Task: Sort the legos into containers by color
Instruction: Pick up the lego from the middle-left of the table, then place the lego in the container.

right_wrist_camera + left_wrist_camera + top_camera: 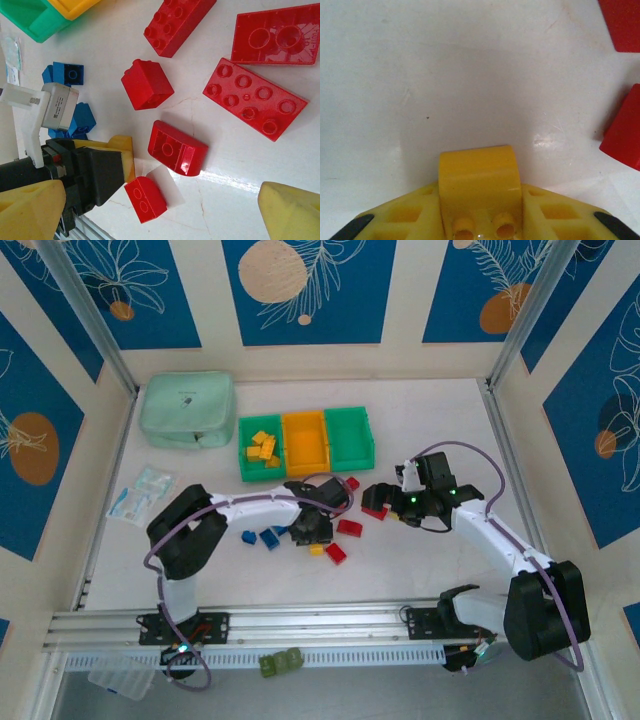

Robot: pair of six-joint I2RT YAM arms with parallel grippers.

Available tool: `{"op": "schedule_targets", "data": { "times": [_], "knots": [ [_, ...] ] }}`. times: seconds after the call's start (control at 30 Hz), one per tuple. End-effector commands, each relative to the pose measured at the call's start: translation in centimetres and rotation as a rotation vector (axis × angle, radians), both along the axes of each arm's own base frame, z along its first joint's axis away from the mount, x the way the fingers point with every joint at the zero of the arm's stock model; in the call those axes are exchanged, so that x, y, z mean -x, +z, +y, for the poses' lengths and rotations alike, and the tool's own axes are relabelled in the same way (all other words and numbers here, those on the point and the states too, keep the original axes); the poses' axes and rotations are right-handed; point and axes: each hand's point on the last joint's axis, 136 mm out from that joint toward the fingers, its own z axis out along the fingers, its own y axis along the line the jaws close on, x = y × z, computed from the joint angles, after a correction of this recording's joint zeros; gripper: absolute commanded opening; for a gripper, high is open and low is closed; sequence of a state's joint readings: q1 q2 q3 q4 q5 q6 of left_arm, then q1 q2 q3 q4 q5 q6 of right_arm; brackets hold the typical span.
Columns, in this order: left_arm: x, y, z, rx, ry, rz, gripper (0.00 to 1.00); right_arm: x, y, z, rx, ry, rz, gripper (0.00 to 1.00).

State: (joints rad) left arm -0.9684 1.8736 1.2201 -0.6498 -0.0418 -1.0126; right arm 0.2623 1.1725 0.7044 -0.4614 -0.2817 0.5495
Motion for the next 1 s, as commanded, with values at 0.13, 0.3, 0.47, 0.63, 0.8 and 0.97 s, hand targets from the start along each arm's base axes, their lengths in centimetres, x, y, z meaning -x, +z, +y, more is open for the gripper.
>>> {"op": "schedule_targets", "data": {
  "times": [0.13, 0.3, 0.47, 0.63, 0.8, 0.97],
  "knots": [
    [-0.9, 2.3, 0.5, 0.0, -0.011, -0.072, 0.26, 0.4, 1.2, 1.4, -0.002, 0.076, -0.033, 0.99],
    [-3.3, 6.8, 2.3, 0.007, -0.015, -0.182, 0.26, 0.8, 1.8, 2.8, 0.053, 0.146, -0.066, 0.99],
    [-7.9, 11.3, 6.2, 0.003, 0.024, -0.3, 0.26, 0.8, 3.3, 5.1, 0.053, 0.194, -0.088, 0.99],
    [-13.3, 13.5, 10.4, -0.011, 0.09, -0.359, 0.26, 0.1, 3.9, 6.7, 0.058, 0.217, -0.113, 0.99],
    [-19.2, 13.5, 13.0, -0.037, 0.136, -0.388, 0.27, -0.9, 4.5, 7.7, 0.049, 0.215, -0.127, 0.99],
    [-24.6, 11.5, 14.3, -0.074, 0.154, -0.39, 0.27, -1.7, 4.5, 8.0, 0.056, 0.204, -0.121, 0.99]
  ]
}}
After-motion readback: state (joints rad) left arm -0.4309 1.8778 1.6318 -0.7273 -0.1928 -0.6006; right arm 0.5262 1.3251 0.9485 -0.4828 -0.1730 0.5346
